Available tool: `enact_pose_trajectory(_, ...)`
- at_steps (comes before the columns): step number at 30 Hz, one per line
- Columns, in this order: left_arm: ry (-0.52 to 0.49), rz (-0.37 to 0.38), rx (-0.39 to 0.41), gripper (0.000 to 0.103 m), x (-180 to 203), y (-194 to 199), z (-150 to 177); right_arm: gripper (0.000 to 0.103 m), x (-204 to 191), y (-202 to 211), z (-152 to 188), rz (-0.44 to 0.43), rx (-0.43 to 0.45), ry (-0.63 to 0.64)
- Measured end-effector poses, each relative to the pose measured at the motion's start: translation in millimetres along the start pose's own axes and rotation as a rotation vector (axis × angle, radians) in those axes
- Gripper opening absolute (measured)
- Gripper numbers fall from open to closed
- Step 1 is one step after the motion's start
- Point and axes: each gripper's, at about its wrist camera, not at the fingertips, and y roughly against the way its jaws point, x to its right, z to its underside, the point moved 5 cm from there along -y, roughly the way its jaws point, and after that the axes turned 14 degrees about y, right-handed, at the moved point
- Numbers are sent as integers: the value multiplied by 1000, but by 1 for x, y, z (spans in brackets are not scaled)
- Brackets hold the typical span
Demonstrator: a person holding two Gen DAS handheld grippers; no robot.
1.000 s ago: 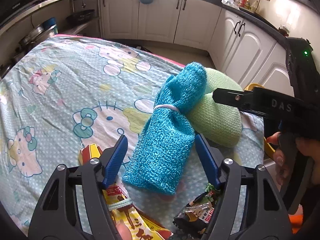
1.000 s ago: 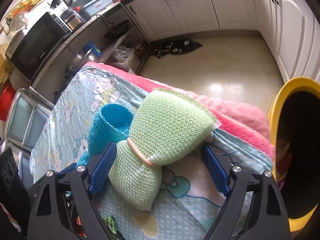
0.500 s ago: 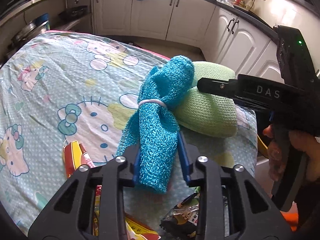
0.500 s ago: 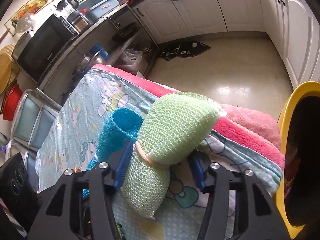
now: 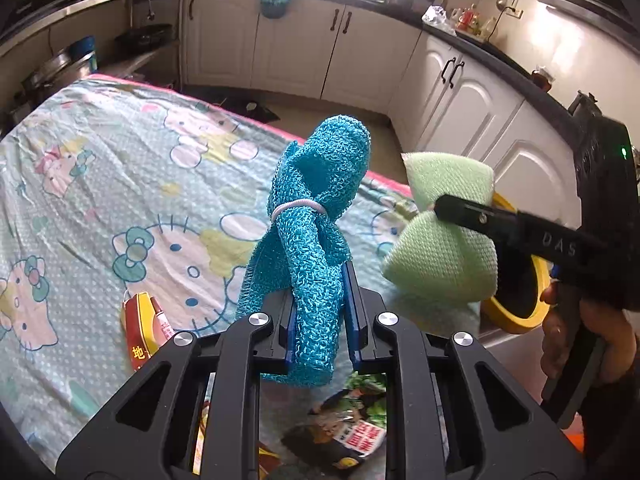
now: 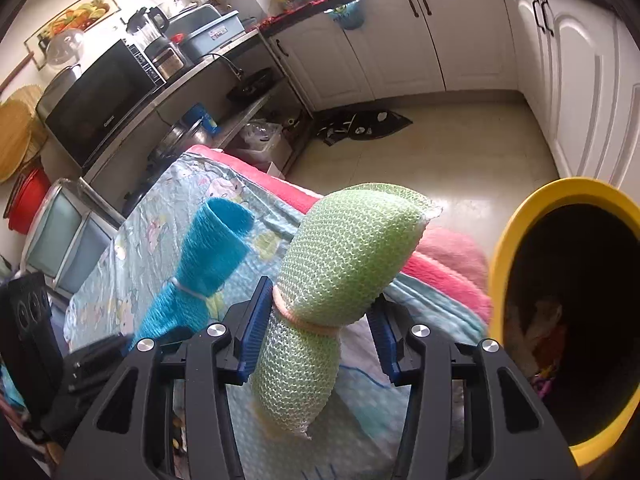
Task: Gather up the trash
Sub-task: 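Grasp the green mesh sponge with the right tool while the left tool grasps the blue scrubber, then carry the blue scrubber and green sponge over the yellow bin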
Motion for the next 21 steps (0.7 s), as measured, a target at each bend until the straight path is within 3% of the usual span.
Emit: enact_pose_trajectory(21, -60, 100, 51, 13, 80, 13, -5, 43, 48, 98, 24, 103, 121, -13)
